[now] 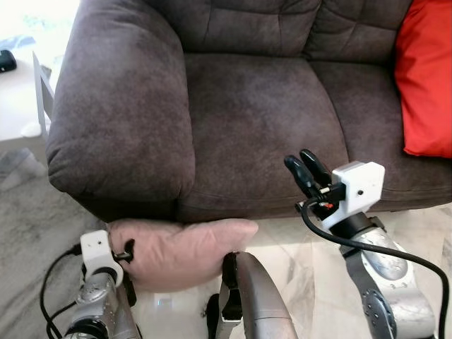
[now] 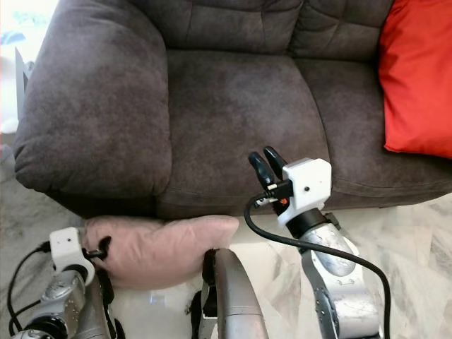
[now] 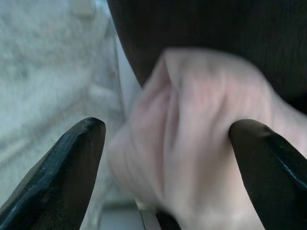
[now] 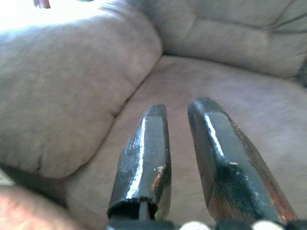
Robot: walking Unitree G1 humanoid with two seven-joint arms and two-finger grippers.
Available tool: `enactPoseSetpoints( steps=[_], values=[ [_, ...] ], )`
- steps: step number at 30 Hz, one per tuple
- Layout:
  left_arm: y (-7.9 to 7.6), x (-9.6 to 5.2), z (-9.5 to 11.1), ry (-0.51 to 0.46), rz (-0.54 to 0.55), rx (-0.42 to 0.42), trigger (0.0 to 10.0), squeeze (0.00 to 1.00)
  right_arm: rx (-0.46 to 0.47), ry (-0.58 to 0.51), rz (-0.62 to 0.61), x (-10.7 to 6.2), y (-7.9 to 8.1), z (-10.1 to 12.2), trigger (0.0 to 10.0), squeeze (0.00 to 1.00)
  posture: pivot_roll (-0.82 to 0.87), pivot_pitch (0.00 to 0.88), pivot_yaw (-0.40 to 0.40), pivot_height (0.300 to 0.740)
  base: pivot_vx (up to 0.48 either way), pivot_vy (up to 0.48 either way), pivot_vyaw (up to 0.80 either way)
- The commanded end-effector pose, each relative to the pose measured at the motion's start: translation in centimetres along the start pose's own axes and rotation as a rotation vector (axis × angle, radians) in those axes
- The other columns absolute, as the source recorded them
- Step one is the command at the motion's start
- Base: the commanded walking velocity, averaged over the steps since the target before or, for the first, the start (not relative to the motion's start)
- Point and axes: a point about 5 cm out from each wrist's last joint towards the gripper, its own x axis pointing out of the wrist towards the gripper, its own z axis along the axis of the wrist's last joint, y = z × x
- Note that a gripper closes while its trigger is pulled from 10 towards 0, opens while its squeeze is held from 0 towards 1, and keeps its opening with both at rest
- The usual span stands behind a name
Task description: Move the pillow to the sofa from floor
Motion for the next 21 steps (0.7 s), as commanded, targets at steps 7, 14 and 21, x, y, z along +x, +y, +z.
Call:
enactPoseSetpoints(
  steps=[7,14,21],
  values=[
    [-1.6,-0.1,0.2,-0.012,-0.129,0.005,10.0,0.0,0.01,0.014,-0.023,-0.7,-0.3,0.2,10.0,0.0,-0.09,0.408,-0.244,0.568,0.0,0.0,0.0],
    [-1.5,-0.1,0.0,0.014,-0.144,0.086,10.0,0.0,0.007,0.022,-0.031,-1.3,-0.5,0.5,10.0,0.0,-0.11,0.422,-0.246,0.568,0.0,0.0,0.0],
    [0.1,0.1,0.1,0.033,-0.08,0.114,10.0,0.0,0.007,0.032,-0.026,-1.6,-0.5,0.7,10.0,0.0,-0.12,0.437,-0.259,0.568,0.0,0.0,0.0]
  ],
)
